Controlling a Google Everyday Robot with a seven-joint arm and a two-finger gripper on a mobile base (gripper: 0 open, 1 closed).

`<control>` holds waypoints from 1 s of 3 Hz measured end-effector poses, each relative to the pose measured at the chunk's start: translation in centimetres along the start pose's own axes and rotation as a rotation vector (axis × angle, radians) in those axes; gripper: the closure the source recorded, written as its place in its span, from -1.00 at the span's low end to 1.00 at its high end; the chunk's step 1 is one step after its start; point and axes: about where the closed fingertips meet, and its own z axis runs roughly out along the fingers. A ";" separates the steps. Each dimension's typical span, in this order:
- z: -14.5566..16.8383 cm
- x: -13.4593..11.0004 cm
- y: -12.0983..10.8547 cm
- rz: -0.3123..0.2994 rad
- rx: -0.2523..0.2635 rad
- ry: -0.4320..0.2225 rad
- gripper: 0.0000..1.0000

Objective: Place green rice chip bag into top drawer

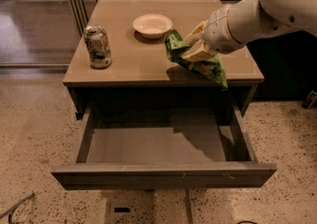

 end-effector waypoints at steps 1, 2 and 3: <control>0.0 0.0 0.0 0.000 0.000 0.000 1.00; -0.4 -0.9 1.3 -0.012 -0.010 -0.010 1.00; -1.9 -2.8 3.8 -0.036 -0.022 -0.035 1.00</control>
Offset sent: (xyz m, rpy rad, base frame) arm -0.0336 0.0142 0.0006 0.0029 -0.0004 0.0370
